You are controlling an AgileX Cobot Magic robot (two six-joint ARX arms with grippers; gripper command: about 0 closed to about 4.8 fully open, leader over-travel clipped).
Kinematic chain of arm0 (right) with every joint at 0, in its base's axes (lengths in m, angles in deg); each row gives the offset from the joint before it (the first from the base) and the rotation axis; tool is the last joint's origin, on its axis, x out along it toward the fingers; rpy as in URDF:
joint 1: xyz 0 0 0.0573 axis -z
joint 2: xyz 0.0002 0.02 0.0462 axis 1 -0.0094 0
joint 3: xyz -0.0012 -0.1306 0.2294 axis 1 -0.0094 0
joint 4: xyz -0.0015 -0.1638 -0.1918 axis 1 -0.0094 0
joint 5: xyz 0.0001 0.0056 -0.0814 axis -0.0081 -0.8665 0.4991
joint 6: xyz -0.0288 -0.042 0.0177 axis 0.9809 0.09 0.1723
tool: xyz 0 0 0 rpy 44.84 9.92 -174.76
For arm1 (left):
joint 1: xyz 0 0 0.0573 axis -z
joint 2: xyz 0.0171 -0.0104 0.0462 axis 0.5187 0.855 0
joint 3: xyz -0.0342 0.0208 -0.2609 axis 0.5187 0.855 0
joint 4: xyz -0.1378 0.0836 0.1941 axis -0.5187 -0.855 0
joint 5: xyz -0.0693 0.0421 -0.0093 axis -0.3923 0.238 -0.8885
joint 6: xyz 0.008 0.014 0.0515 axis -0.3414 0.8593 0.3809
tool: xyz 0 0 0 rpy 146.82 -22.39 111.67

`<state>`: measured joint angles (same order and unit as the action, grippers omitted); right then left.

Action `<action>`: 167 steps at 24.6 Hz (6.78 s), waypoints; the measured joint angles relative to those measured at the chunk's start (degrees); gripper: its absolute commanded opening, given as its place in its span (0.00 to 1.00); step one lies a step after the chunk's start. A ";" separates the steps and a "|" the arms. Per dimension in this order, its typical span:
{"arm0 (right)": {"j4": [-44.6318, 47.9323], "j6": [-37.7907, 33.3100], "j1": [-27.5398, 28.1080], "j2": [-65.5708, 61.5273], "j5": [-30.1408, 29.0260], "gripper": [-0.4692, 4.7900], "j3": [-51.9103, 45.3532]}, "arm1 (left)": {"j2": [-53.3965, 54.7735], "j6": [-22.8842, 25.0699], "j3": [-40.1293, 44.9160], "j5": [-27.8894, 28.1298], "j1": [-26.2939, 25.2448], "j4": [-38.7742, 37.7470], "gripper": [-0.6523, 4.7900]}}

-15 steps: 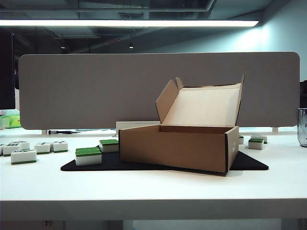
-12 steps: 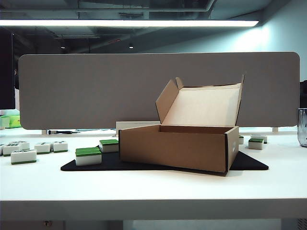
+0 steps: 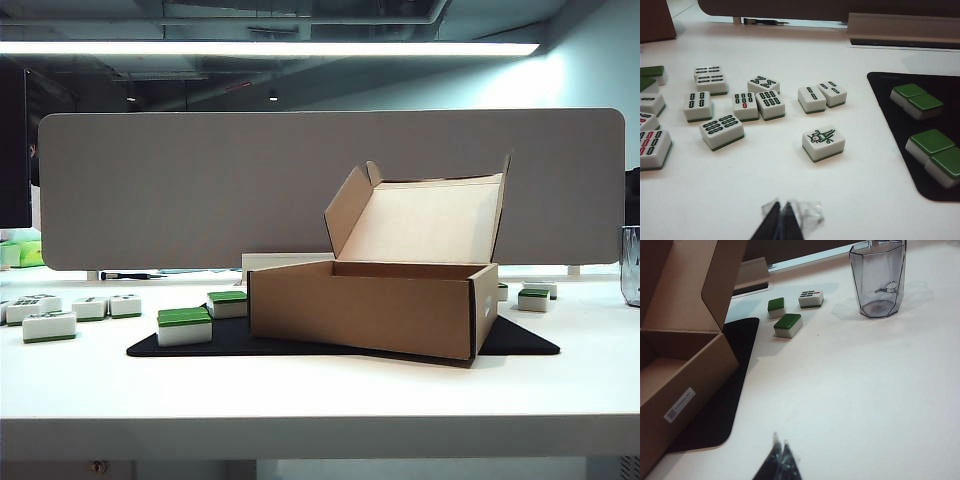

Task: Pick up four mahjong tiles and put them into the paper box.

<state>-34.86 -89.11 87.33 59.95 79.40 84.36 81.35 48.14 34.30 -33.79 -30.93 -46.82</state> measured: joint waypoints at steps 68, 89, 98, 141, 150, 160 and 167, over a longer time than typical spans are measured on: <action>-56.22 0.28 -0.02 -0.28 -35.39 0.09 54.97 | 0.00 -5.16 -11.04 -8.76 0.00 0.35 0.11; -56.24 0.31 -0.02 -0.28 -35.36 0.09 54.88 | 41.83 -3.61 -39.36 -13.73 0.02 -0.22 0.11; -56.24 1.31 -0.02 -0.28 -35.39 0.09 54.88 | 60.92 -3.54 -54.88 -20.59 0.04 -4.13 0.11; -57.90 3.08 0.00 -0.28 -35.34 0.09 54.77 | 105.74 35.34 -90.58 -10.19 19.21 -45.46 0.77; -57.88 3.08 0.00 -0.28 -35.34 0.09 54.77 | 108.56 41.70 -90.58 -10.12 19.58 -48.04 0.82; -57.92 3.08 0.00 -0.28 -35.34 0.09 54.77 | 113.18 45.29 -90.58 -10.05 19.58 -47.87 0.82; -57.92 3.08 0.00 -0.28 -35.32 0.09 54.77 | 115.34 45.29 -90.55 -9.73 19.61 -46.27 0.80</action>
<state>-92.78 -86.03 87.33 59.67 44.08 139.14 196.69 93.43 -56.25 -43.51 -11.32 -93.09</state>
